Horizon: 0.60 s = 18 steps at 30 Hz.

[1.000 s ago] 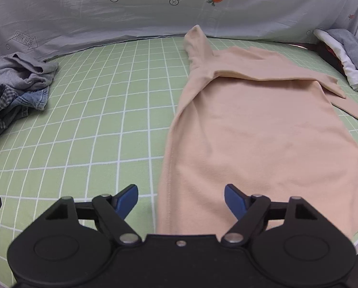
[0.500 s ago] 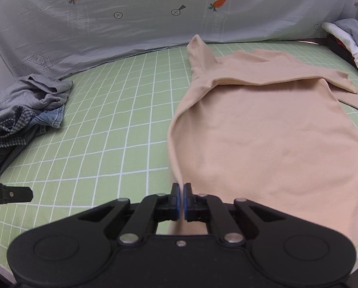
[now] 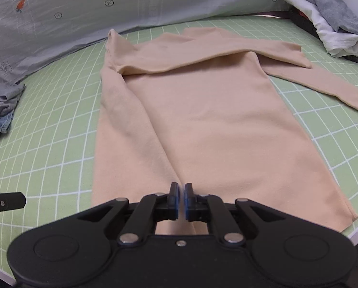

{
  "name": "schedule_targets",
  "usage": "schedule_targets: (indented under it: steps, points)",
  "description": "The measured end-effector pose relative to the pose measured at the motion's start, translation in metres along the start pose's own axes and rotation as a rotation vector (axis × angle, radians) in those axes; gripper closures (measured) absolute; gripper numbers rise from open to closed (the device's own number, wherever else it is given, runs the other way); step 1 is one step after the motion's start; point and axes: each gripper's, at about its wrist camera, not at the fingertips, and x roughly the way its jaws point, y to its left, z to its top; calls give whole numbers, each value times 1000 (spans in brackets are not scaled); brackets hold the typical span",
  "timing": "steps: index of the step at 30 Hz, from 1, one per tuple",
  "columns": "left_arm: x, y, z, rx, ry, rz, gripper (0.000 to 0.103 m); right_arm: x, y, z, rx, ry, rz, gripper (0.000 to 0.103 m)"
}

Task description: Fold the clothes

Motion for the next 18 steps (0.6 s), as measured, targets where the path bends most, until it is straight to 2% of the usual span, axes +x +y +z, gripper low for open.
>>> schedule_targets:
  steps: [2,4,6,8,10,18]
  points:
    - [1,-4,3,-27,6,13,13,0,0,3,-59,8,6,89]
    - [4,-9,6,-48,13,23,13,-2,-2,7,-106,10,7,61]
    - [8,-17,11,-58,22,36,13,-4,-7,11,-132,6,21,51]
    - [13,-24,19,-78,20,44,13,-6,-23,20,-108,-13,45,46]
    - [18,-31,27,-101,17,46,13,-8,-39,31,-87,-36,41,31]
    - [49,-62,67,-170,15,65,13,2,-118,71,46,-63,-33,26]
